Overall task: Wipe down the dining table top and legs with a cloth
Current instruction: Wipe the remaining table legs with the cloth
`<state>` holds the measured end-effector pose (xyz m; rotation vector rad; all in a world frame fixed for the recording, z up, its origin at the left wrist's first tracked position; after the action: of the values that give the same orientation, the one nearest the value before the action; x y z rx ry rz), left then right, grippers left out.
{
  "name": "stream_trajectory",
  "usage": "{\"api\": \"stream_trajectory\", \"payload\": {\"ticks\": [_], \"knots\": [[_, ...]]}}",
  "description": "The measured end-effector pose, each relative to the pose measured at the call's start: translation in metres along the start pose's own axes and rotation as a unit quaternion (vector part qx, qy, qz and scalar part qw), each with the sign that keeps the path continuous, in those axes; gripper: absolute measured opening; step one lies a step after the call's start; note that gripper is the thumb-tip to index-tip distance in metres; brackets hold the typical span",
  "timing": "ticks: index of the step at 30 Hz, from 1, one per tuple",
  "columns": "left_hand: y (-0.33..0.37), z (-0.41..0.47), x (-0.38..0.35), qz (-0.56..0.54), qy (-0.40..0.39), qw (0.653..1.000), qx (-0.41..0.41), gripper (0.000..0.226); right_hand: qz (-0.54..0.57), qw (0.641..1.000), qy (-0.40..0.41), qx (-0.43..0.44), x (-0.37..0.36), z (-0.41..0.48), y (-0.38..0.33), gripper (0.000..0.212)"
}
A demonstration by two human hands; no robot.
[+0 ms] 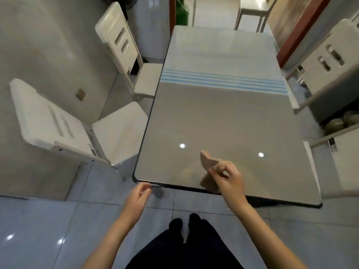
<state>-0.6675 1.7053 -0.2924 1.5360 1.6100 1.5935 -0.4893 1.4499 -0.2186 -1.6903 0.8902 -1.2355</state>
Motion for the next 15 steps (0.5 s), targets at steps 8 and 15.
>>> {"api": "stream_trajectory", "payload": {"ticks": [8,15], "knots": [[-0.025,-0.059,-0.004,-0.023,0.133,0.983,0.124,0.012,-0.221,0.952,-0.129,0.167,-0.079,0.073,0.007,0.027],[-0.027,-0.084,-0.016,-0.051,0.206,0.963,0.168,0.009,-0.247,0.934,-0.258,0.005,-0.127,0.087,0.059,0.027]]}}
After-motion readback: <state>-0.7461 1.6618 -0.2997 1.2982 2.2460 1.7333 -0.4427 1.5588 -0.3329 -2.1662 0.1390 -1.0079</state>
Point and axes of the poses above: each hand's wrist, its own z-axis towards the middle knuckle, its own x-axis out of the back of the hand, y = z × x, the point moved 5 cm from there along z, towards the middle knuckle, and after that the axes turned 9 degrees about -x, right-handed, at the moved point
